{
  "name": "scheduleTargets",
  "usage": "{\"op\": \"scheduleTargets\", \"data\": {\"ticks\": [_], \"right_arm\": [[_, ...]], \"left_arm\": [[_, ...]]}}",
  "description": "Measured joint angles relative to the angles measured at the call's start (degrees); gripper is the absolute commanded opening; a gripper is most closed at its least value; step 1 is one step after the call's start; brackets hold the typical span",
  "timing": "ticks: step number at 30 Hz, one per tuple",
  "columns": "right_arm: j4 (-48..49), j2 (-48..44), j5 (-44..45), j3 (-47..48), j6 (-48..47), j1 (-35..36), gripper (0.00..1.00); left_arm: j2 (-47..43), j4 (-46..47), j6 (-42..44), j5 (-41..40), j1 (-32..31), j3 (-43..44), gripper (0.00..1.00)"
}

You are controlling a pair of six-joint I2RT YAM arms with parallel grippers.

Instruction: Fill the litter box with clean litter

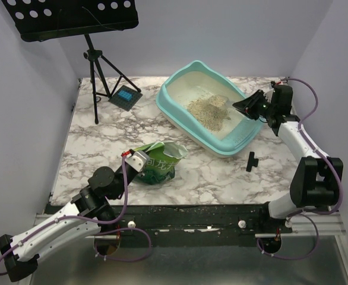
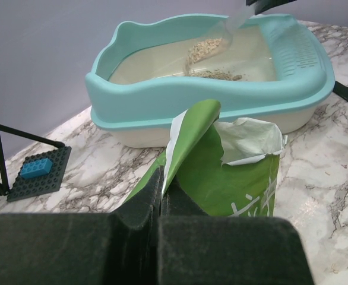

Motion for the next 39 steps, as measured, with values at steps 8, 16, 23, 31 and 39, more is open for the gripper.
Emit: {"op": "scheduleTargets", "data": {"ticks": [8, 16, 23, 31, 39], "right_arm": [[-24.4, 6.5, 9.0, 15.7, -19.4, 1.7, 0.00], [-39.2, 7.8, 22.0, 32.8, -33.0, 11.0, 0.00], [-46.1, 7.1, 27.2, 34.1, -36.6, 14.3, 0.00], [-42.6, -10.8, 41.9, 22.8, -35.8, 14.8, 0.00], [-33.6, -21.8, 55.4, 10.8, -31.9, 7.8, 0.00]], "left_arm": [[0.6, 0.3, 0.0, 0.0, 0.0, 0.0, 0.00], [0.9, 0.5, 0.0, -0.1, 0.0, 0.0, 0.00], [0.9, 0.5, 0.0, -0.2, 0.0, 0.0, 0.00], [0.8, 0.4, 0.0, -0.4, 0.0, 0.0, 0.00], [0.2, 0.0, -0.3, -0.3, 0.0, 0.0, 0.00]]}}
